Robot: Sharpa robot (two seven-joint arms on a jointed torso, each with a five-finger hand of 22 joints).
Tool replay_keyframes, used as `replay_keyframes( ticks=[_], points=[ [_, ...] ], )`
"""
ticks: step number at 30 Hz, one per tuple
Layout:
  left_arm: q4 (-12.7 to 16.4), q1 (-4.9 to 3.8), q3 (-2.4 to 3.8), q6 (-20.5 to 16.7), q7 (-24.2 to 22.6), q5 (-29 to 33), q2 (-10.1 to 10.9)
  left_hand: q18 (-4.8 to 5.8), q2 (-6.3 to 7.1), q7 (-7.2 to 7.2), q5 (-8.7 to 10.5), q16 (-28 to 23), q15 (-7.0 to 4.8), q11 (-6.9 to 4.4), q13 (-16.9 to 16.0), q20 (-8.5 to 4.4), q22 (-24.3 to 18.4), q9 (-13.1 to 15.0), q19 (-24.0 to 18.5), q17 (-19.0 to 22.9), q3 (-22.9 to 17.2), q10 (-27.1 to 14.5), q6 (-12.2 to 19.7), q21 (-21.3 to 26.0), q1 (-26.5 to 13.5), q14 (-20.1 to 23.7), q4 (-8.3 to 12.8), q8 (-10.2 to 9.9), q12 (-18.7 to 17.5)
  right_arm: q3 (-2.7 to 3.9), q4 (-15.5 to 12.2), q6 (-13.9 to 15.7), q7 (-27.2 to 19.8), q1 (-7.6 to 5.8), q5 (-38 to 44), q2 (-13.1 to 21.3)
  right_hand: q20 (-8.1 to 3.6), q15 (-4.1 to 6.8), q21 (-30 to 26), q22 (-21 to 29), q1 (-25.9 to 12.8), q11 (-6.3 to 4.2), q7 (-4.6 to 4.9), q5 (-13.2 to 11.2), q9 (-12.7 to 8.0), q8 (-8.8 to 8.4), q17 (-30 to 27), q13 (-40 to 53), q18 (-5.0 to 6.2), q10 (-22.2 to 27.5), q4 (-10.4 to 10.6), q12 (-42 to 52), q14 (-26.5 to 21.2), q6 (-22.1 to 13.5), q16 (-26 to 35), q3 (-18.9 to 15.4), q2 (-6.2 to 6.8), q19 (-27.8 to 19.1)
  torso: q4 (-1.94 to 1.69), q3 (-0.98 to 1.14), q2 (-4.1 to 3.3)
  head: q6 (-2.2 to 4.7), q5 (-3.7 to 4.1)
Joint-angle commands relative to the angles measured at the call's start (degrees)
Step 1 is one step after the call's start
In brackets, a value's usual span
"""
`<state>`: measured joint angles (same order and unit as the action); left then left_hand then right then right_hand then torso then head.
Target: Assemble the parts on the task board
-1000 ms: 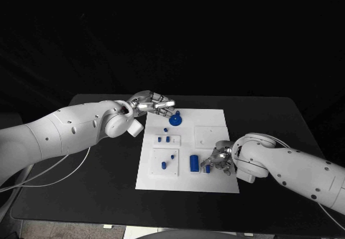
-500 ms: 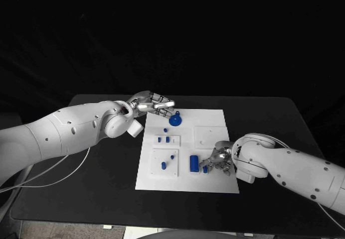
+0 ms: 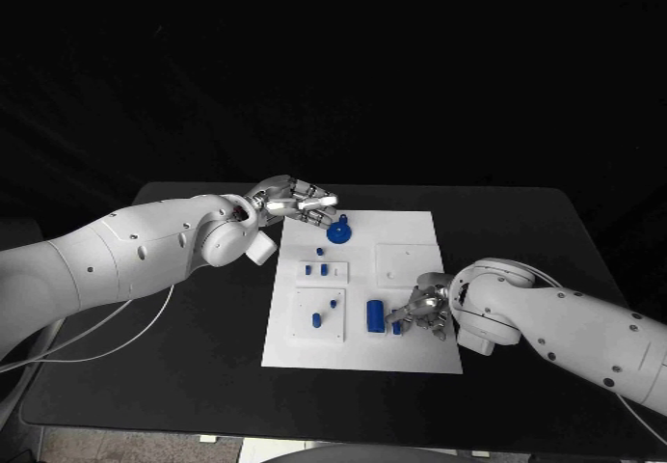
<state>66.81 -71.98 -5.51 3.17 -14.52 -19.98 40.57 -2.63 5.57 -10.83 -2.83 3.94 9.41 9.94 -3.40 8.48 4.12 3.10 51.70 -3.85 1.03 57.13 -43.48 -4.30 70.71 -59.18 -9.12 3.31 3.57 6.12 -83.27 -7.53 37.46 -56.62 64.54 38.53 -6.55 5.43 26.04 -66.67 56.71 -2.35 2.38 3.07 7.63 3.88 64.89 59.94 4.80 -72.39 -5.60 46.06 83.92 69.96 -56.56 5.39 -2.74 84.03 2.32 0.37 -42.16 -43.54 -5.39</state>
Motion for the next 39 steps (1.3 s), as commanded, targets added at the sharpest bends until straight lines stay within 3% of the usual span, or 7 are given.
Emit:
replay_keyframes(
  ticks=[1,9,12,18,29,39],
  points=[
    [0.1,0.01,0.03,0.8,-0.3,-0.2,-0.1,0.58,-0.36,0.04,0.12,-0.3,-0.04,0.11,0.0,-0.05,0.1,0.1,0.1,0.0,-0.1,-0.3,-0.2,0.0,0.2,-0.1,-0.2,0.0,-0.1,-0.21,-0.3,0.3,-1.9,0.31,-0.6,0.5,-0.48,0.17,-0.3,0.0,0.4,0.12,0.19,-0.3,0.0,-0.24,0.0,0.1,-0.93,-0.4,-0.5,-0.2,0.2,-0.6,0.4,0.0,0.04,2.2,0.03,0.06,-0.05,0.02,-0.07],
    [0.1,0.01,0.03,0.9,-0.3,-0.2,0.0,0.56,-0.52,0.04,0.12,-0.3,-0.04,0.11,0.0,-0.05,0.1,0.1,0.1,0.0,-0.1,-0.3,-0.2,0.0,0.2,-0.1,-0.1,0.0,-0.1,-0.21,-1.0,-0.4,-4.4,0.39,-2.2,2.0,-0.45,0.13,-0.6,0.1,0.6,0.23,0.39,-0.3,-0.2,-0.22,0.0,0.1,-0.86,-0.3,-0.7,-0.3,0.1,-1.2,0.6,-0.3,0.71,2.1,0.09,0.06,0.01,0.07,0.01],
    [0.1,0.01,0.03,0.9,-0.3,-0.2,0.0,0.56,-0.52,0.04,0.12,-0.3,-0.04,0.11,0.0,-0.05,0.1,0.1,0.1,0.0,-0.1,-0.3,-0.2,0.0,0.2,-0.1,-0.1,0.0,-0.1,-0.21,-1.2,-1.4,-5.3,0.52,-2.9,2.6,-0.36,0.10,-0.6,0.1,0.9,0.30,0.37,-0.3,-0.3,-0.22,-0.1,0.0,-0.69,0.0,-0.7,-0.4,0.1,-1.3,0.7,2.1,1.77,2.1,0.13,0.04,0.03,0.07,0.03],
    [0.1,0.01,0.03,1.0,-0.2,-0.3,0.1,0.56,-0.52,0.04,0.12,-0.3,-0.04,0.11,0.0,-0.05,0.1,0.1,0.1,0.0,-0.1,-0.3,-0.2,0.0,0.2,-0.1,-0.1,0.0,-0.1,-0.21,-1.8,-2.7,-6.5,1.03,-3.9,3.6,-0.27,0.03,-0.6,0.1,0.8,0.30,0.45,-0.2,-0.2,-0.21,0.0,-0.1,-0.67,0.0,-0.5,-0.2,0.1,-1.3,0.6,3.2,2.54,2.1,0.09,0.07,0.03,0.18,0.09],
    [0.0,0.03,-0.10,1.2,-0.2,-0.3,-0.1,0.56,-0.52,0.04,0.12,-0.3,-0.04,0.11,0.0,-0.05,0.1,0.1,0.1,0.0,-0.1,-0.3,-0.2,0.0,0.2,-0.1,-0.1,0.0,-0.1,-0.21,-2.2,-3.9,-7.2,1.56,-4.3,4.1,-0.28,0.04,-0.6,0.1,0.8,0.29,0.42,-0.3,-0.1,-0.19,0.0,-0.1,-0.67,0.0,-0.4,-0.2,0.1,-1.3,0.5,3.2,2.73,2.1,0.05,0.00,0.01,0.22,0.24],
    [-0.1,0.04,-0.22,1.3,-0.1,-0.3,0.0,0.55,-0.87,0.03,0.12,-0.3,-0.02,0.12,0.0,-0.03,0.1,0.1,0.1,0.0,0.0,-0.4,-0.1,0.0,0.0,-0.1,0.3,0.0,-0.2,-0.21,-1.9,-3.0,-7.2,1.67,-4.2,4.0,-0.30,0.08,-0.6,0.0,1.3,0.20,0.27,-0.2,-0.1,-0.17,0.0,-0.1,-0.69,0.0,-0.7,0.0,0.2,-1.0,0.5,3.9,1.48,2.1,0.01,-0.03,0.01,0.14,0.29]
  ],
)
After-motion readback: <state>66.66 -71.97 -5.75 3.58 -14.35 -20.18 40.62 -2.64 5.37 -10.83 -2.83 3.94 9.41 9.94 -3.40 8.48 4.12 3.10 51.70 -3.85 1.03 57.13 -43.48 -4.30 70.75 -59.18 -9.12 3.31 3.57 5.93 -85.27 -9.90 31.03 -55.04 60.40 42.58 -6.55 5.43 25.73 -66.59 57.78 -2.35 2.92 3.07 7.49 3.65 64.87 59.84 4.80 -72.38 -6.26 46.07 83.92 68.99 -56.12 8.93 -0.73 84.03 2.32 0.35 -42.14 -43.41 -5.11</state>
